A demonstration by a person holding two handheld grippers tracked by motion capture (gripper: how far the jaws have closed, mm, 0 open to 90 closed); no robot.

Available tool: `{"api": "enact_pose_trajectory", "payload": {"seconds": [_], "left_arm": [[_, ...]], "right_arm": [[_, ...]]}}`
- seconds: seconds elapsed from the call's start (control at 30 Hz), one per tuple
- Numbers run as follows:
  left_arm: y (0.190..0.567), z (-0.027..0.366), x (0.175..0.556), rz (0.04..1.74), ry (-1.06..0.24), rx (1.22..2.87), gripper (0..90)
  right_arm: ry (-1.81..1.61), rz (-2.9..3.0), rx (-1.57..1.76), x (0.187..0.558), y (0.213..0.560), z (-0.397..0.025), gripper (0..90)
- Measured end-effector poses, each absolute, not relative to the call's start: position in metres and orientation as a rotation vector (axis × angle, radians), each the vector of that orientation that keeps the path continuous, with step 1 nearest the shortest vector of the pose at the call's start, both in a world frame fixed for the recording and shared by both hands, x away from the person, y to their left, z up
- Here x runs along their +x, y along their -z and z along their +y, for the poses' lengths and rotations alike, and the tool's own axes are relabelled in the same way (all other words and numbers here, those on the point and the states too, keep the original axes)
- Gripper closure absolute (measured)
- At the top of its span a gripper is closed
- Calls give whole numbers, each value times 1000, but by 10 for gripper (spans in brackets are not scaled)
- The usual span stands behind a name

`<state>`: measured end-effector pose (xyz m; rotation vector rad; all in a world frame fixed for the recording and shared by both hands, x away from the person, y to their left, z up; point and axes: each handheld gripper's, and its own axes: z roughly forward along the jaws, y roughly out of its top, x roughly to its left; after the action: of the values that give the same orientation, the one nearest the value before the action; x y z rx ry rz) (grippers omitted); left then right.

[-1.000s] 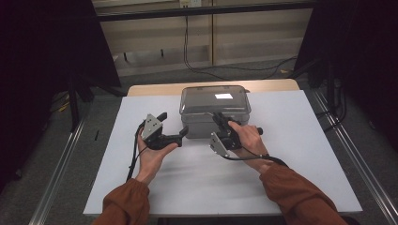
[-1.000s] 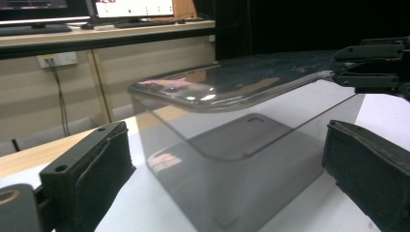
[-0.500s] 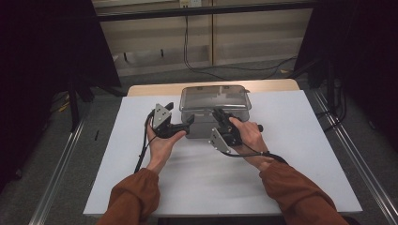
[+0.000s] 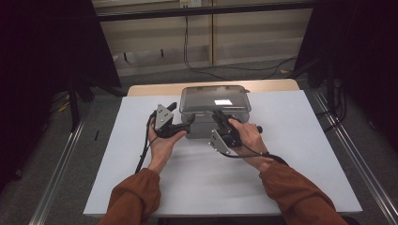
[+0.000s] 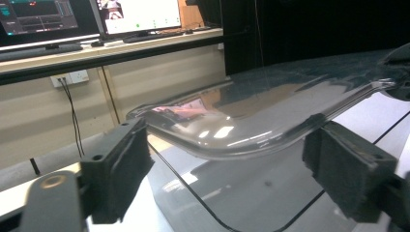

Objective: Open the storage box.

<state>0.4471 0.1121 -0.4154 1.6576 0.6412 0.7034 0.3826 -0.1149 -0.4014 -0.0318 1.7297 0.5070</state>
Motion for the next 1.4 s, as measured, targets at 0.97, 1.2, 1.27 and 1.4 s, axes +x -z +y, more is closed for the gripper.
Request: {"api": "enact_pose_trajectory", "payload": {"seconds": [0.97,1.2,1.27,1.4], "left_arm": [[414,111,449,636,-704,1655,278],[415,111,450,653,-685,1639,285],[415,111,450,658,-685,1636,285],[415,111,450,656,-692,1638,285]], "right_arm": [[-839,1867,410,392,393,-176,240],[-943,1888,535,395,389,-191,194],[-1007,1908,605,398,387,-199,166],[-1060,1934,638,401,388,-207,115]]}}
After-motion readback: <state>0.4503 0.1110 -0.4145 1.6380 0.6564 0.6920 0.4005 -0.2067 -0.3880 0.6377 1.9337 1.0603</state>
